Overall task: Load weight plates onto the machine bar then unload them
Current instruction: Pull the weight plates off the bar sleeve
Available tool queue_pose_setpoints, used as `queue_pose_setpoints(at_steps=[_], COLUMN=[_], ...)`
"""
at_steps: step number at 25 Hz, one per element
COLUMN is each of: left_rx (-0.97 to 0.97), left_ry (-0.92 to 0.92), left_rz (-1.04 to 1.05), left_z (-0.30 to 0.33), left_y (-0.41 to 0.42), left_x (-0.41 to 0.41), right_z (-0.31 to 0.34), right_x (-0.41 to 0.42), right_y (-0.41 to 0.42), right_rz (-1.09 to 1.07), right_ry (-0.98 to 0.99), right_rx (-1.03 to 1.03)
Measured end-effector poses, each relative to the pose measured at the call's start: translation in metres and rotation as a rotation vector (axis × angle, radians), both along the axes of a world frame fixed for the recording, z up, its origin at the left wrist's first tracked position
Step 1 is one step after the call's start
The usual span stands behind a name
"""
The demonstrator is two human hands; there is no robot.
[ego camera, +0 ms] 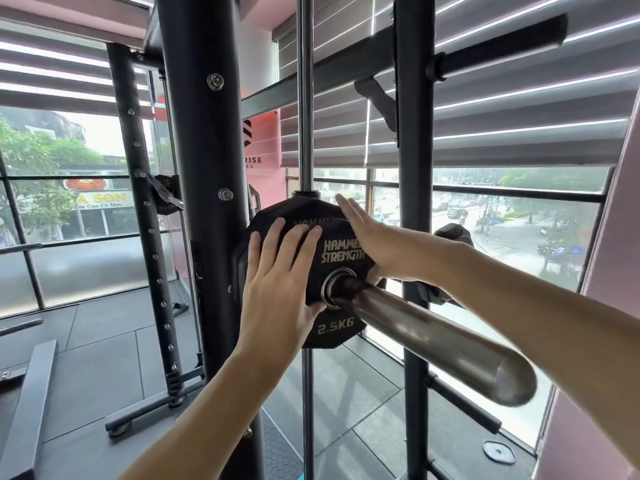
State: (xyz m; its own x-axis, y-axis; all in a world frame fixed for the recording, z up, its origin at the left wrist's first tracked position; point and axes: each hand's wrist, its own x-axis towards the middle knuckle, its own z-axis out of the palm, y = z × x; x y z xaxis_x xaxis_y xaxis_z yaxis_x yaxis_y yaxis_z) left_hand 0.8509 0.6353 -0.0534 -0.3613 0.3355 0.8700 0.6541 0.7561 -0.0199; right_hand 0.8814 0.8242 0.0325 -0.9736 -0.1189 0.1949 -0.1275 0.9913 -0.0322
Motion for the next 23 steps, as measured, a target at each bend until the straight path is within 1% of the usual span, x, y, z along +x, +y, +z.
queue_pose_setpoints(at_steps=[3, 6, 9, 14, 16, 20, 23], left_rx=[-0.01, 0.033, 0.053, 0.157, 0.189, 0.192, 0.172], left_ry=[-0.044, -0.124, -0.129, -0.079, -0.061, -0.077, -0.076], left_rz=[0.05, -0.015, -0.059, -0.185, -0.202, -0.219, -0.218], left_z=[0.003, 0.001, -0.003, -0.003, -0.003, -0.002, -0.002], left_y=[-0.004, -0.006, -0.007, -0.01, -0.01, -0.011, -0.012], left_x=[-0.019, -0.029, -0.035, -0.039, -0.039, -0.04, -0.041], right_z=[-0.006, -0.014, -0.018, -0.018, -0.017, -0.018, -0.018], right_x=[-0.024, -0.038, -0.038, -0.036, -0.034, -0.031, -0.03], right_y=[0.002, 0.004, 0.006, 0.003, 0.003, 0.004, 0.004], right_rz=[0.056, 0.094, 0.106, 0.045, 0.016, 0.003, -0.014], right_ry=[0.064, 0.143, 0.225, 0.246, 0.254, 0.27, 0.276], right_rx=[-0.007, 0.019, 0.037, 0.014, -0.014, -0.106, -0.114])
